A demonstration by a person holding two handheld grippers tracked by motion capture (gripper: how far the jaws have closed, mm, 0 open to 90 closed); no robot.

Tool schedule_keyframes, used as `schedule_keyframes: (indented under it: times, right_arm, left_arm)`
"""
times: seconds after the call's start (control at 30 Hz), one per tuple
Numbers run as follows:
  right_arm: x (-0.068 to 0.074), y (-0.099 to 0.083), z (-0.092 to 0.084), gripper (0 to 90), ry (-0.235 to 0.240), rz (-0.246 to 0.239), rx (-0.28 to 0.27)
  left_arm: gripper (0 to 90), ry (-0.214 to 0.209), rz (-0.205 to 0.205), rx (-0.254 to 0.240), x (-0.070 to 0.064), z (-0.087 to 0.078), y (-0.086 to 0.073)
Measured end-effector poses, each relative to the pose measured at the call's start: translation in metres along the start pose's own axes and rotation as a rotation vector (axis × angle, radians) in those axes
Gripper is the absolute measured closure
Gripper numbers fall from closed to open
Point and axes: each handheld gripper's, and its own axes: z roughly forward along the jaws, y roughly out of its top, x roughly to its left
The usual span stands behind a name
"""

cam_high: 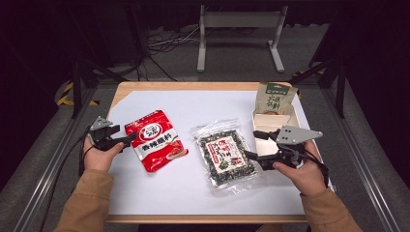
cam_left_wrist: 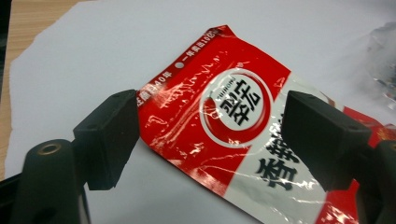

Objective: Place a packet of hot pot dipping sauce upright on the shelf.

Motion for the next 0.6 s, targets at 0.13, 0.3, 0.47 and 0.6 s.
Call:
schedule_keyframes:
  times: [0.13,0.3,0.47,0.6]
  right_arm:
    - [0.000,-0.001,-0.002,29.0,-0.005,0.002,0.000]
    - [0.002,-0.002,-0.004,29.0,-0.008,0.003,0.003]
    - [0.002,-0.004,-0.002,29.0,-0.003,0.002,0.008]
    - [0.004,-0.006,0.002,29.0,0.009,-0.001,0.019]
  left_arm:
    - [21.6,0.007,-0.033,-0.017,0.007,0.006,0.001]
    - [24.9,0.048,-0.022,-0.007,0.013,0.015,0.002]
    - [25.0,0.059,-0.038,-0.004,0.020,0.022,0.004]
    - [25.2,0.069,-0.057,0.008,0.027,0.030,0.002]
